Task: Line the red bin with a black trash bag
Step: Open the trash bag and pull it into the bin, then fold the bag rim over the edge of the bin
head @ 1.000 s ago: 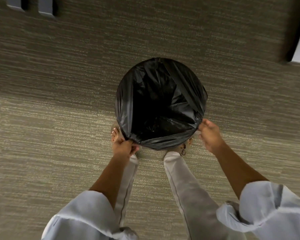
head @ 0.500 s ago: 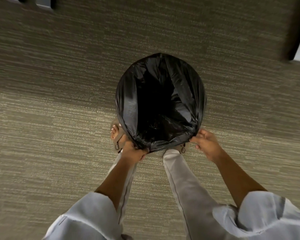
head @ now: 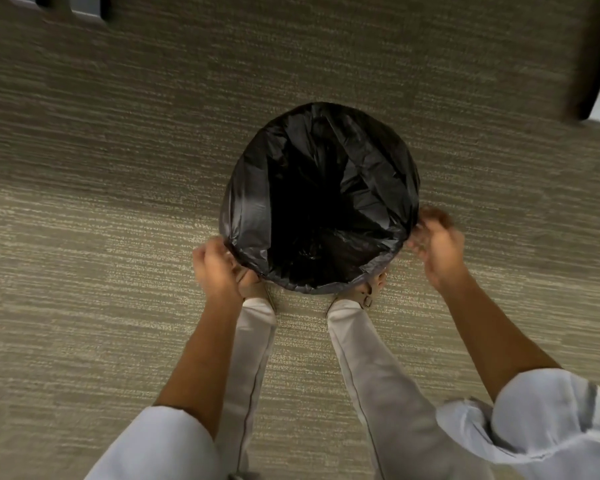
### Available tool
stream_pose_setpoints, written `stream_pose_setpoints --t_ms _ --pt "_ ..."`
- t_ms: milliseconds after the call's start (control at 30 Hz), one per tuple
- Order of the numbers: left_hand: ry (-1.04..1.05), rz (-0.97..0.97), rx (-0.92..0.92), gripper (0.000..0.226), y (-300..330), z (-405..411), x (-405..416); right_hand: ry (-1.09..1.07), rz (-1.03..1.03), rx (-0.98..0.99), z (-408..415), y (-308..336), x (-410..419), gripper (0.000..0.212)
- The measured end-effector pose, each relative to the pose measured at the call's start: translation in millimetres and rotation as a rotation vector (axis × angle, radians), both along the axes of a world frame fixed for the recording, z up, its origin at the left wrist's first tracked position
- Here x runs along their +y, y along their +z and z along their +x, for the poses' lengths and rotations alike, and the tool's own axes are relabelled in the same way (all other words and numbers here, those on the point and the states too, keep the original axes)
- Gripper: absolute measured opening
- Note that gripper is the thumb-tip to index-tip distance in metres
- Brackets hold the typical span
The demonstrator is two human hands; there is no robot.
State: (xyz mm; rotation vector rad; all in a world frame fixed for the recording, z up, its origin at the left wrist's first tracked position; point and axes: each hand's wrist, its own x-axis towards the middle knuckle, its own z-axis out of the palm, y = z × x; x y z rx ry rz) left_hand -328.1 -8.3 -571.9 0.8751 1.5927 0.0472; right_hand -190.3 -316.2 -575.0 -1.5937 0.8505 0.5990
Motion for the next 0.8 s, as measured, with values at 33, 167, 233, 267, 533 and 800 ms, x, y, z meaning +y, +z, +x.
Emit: stream_pose_setpoints --t_ms 33,167,233,267,533,800 --pt "-0.078 0.039 -0.023 0.010 0.9 5.9 0.4 0.043 -0.026 -0.038 6.5 1.6 3.4 0.016" --pt "-0.155 0.025 -0.062 0.027 2.9 25.5 -4.7 0.150 -0.106 -0.027 29.4 -1.7 15.7 0.011" --pt "-0.003 -0.049 -0.082 0.024 -0.8 29.6 -1.6 0.141 -0.055 0.083 40.6 -4.3 18.8 0.015" --pt "0.045 -0.083 -0.090 0.020 -4.6 30.5 1.0 0.126 -0.034 0.151 46.0 -5.5 19.5 0.016" --pt "-0.040 -0.346 0.097 0.039 -26.4 49.4 27.0 0.189 -0.063 0.350 67.5 -29.3 23.6 0.031" --pt "-0.158 -0.206 0.070 0.031 -9.0 56.0 22.5 0.208 -0.059 0.208 62.1 -21.1 17.1 0.035"
